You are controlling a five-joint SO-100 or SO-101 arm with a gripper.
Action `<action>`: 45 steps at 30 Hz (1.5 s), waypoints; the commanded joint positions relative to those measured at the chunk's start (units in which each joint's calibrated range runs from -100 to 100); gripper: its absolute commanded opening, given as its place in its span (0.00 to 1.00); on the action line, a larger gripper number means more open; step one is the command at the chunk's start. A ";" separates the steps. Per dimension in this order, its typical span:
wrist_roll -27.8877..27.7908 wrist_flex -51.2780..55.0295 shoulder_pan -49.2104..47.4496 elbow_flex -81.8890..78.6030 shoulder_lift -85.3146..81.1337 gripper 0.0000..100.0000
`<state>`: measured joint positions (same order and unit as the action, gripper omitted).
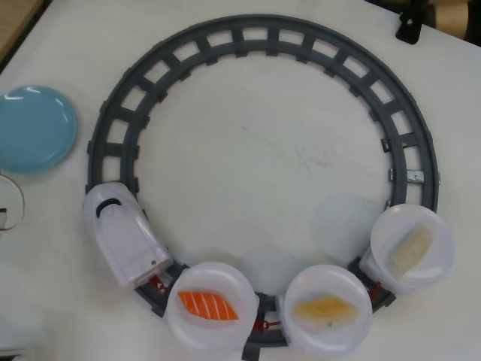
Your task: Pick up the sushi from the Shinkansen and put it on the blue dish
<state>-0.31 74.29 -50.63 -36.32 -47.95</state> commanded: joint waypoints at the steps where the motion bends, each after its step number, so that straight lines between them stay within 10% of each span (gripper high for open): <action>1: -1.10 1.94 9.61 0.43 -1.03 0.20; 45: 2.35 24.87 36.11 41.37 31.74 0.20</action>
<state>1.97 97.56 -16.80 1.92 -16.24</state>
